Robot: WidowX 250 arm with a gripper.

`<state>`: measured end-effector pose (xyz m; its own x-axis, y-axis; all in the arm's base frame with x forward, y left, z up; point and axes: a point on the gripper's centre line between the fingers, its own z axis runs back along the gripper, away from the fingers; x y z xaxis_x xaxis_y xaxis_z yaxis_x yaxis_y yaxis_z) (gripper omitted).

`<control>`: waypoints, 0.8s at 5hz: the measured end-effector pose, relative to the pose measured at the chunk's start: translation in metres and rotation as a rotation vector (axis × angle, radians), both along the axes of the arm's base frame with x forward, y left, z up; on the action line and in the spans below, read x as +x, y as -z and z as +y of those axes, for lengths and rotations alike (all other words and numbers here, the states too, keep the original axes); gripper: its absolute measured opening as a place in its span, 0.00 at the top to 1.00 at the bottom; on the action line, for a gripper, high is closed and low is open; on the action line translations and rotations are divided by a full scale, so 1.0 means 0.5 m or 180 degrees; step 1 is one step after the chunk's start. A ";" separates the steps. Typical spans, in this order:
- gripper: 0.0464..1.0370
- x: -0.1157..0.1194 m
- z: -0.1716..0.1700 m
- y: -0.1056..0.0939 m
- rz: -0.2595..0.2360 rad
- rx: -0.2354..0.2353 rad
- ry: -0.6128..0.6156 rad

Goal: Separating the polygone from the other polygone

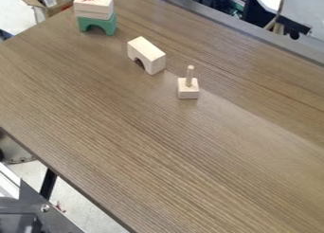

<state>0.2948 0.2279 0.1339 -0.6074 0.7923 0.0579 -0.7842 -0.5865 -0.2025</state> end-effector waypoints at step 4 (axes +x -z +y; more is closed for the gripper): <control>0.53 -0.092 0.032 0.119 0.0532 0.0353 0.0261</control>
